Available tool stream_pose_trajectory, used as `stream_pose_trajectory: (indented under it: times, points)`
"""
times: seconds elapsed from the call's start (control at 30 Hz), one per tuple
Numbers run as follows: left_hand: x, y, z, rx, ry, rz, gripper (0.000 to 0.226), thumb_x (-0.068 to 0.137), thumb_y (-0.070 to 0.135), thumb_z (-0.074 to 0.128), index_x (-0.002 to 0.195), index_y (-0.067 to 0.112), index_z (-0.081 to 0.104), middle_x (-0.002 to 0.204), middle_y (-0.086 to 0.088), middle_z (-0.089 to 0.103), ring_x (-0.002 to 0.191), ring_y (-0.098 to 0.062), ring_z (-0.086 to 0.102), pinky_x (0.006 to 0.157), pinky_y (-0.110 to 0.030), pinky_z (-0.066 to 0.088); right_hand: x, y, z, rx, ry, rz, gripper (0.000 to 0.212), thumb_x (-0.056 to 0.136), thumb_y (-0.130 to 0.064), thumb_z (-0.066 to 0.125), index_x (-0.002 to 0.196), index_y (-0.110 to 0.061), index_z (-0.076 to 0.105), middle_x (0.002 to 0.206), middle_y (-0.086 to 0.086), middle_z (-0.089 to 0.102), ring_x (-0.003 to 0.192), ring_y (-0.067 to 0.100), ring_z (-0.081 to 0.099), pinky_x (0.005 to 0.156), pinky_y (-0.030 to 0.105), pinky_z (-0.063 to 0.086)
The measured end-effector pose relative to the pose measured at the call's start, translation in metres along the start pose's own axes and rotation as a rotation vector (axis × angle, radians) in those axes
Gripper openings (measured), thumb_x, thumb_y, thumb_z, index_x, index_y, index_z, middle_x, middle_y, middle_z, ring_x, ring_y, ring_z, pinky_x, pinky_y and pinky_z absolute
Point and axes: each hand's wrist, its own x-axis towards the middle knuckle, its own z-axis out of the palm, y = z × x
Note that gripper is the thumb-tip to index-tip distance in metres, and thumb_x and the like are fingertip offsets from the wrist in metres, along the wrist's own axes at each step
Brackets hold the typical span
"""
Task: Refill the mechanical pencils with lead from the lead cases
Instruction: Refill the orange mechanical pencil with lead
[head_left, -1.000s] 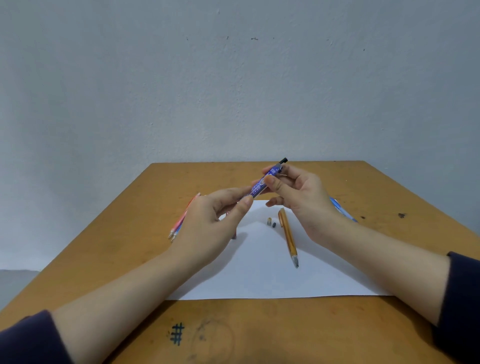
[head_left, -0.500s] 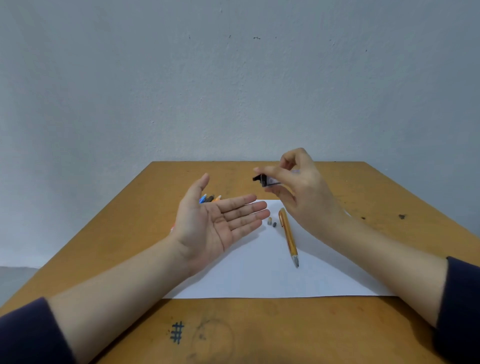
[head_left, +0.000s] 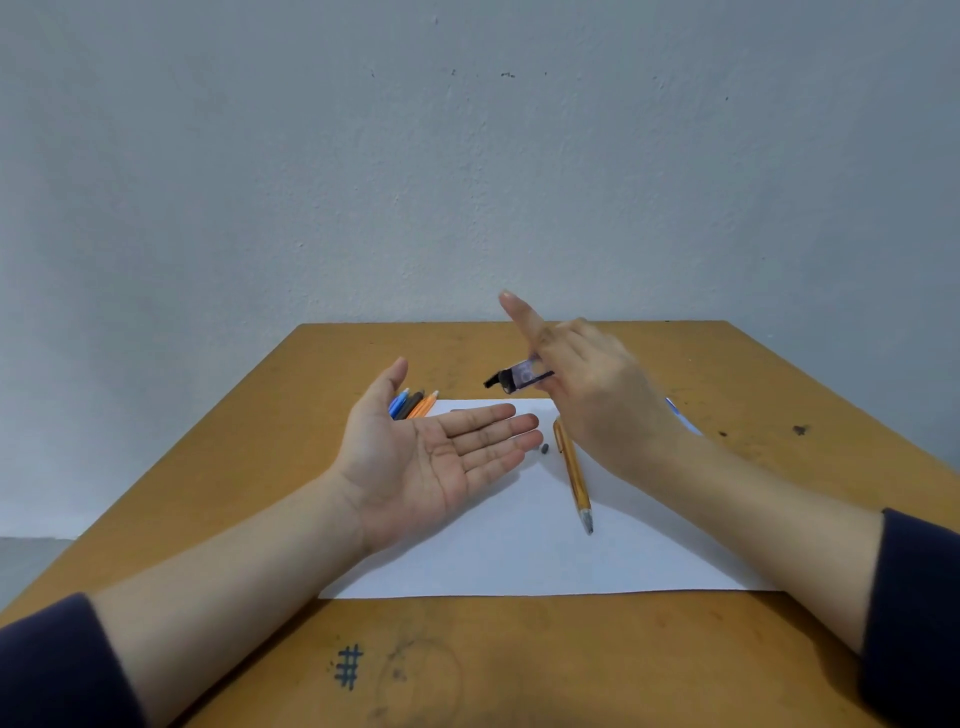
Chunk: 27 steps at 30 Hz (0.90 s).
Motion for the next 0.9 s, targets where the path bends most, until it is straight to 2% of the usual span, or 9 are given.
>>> stream_pose_trajectory:
  times: [0.03,0.13,0.2,0.3,0.47,0.57,0.63,0.77,0.9]
  points:
    - [0.0001,0.0002,-0.0002,-0.006,-0.001,-0.002,0.09,0.087,0.064,0.039,0.125,-0.017,0.048,0.124,-0.035,0.055,0.118,-0.046,0.054,0.107,-0.046,0.038,0.0,0.0003,-0.0004,-0.015,0.012,-0.008,0.07,0.073,0.014,0.065,0.136,-0.009,0.045,0.083,0.003,0.062,0.077,0.024,0.055,0.06,0.039,0.048]
    - [0.0001,0.0007,-0.0011,-0.007,-0.008,-0.007,0.09,0.087,0.064,0.038,0.125,-0.017,0.048,0.124,-0.035,0.055,0.117,-0.046,0.055,0.105,-0.047,0.042,-0.003,0.0047,0.0017,-0.034,0.023,-0.037,0.057,0.059,0.021,0.069,0.107,-0.01,0.071,0.088,0.005,0.066,0.079,0.026,0.059,0.059,0.039,0.049]
    - [-0.0004,0.0003,-0.0006,-0.008,-0.016,-0.011,0.091,0.087,0.065,0.038,0.125,-0.017,0.048,0.125,-0.035,0.055,0.116,-0.046,0.056,0.103,-0.048,0.043,-0.0029,0.0038,0.0011,-0.039,0.027,-0.038,0.055,0.061,0.02,0.068,0.108,-0.01,0.07,0.089,0.006,0.066,0.08,0.026,0.059,0.061,0.038,0.049]
    - [-0.0011,-0.0001,0.0001,-0.01,-0.029,-0.019,0.091,0.087,0.064,0.037,0.125,-0.018,0.048,0.125,-0.036,0.055,0.115,-0.047,0.056,0.099,-0.053,0.043,-0.0004,0.0003,-0.0026,-0.072,0.043,-0.035,0.063,0.069,0.015,0.064,0.126,-0.01,0.06,0.087,0.003,0.064,0.08,0.023,0.056,0.062,0.035,0.047]
    - [-0.0013,0.0002,0.0004,-0.011,-0.031,-0.017,0.091,0.087,0.064,0.037,0.124,-0.019,0.048,0.124,-0.036,0.055,0.115,-0.047,0.056,0.095,-0.055,0.044,-0.0036,0.0029,-0.0006,-0.062,0.04,-0.047,0.051,0.062,0.016,0.068,0.104,-0.014,0.072,0.088,0.003,0.066,0.081,0.025,0.06,0.062,0.037,0.049]
    - [-0.0008,0.0004,-0.0002,-0.011,-0.031,-0.018,0.091,0.087,0.064,0.037,0.125,-0.018,0.048,0.125,-0.036,0.054,0.116,-0.047,0.056,0.095,-0.053,0.045,-0.0008,-0.0009,-0.0044,-0.06,0.038,-0.011,0.059,0.071,0.013,0.064,0.125,-0.01,0.061,0.089,0.002,0.065,0.082,0.024,0.059,0.064,0.038,0.049]
    - [-0.0008,0.0004,-0.0008,-0.016,-0.032,-0.018,0.091,0.087,0.064,0.037,0.125,-0.018,0.047,0.125,-0.036,0.054,0.117,-0.047,0.055,0.096,-0.054,0.044,-0.0001,-0.0022,-0.0061,-0.061,0.04,0.007,0.061,0.075,0.012,0.062,0.132,-0.01,0.055,0.088,0.0,0.064,0.081,0.023,0.058,0.065,0.035,0.048]
    - [-0.0012,0.0004,-0.001,-0.029,-0.027,-0.015,0.091,0.088,0.064,0.038,0.126,-0.018,0.047,0.125,-0.036,0.054,0.117,-0.047,0.055,0.102,-0.05,0.043,-0.0049,0.0036,0.0004,-0.039,0.039,-0.019,0.05,0.064,0.017,0.07,0.104,-0.013,0.072,0.088,0.004,0.066,0.08,0.025,0.06,0.059,0.038,0.049]
    - [-0.0017,0.0003,-0.0008,-0.021,-0.021,-0.021,0.091,0.088,0.064,0.038,0.125,-0.018,0.048,0.125,-0.035,0.055,0.116,-0.047,0.056,0.097,-0.054,0.043,-0.0044,0.004,0.0015,-0.006,0.042,-0.017,0.052,0.066,0.017,0.07,0.11,-0.011,0.07,0.089,0.005,0.066,0.08,0.026,0.06,0.058,0.039,0.05]
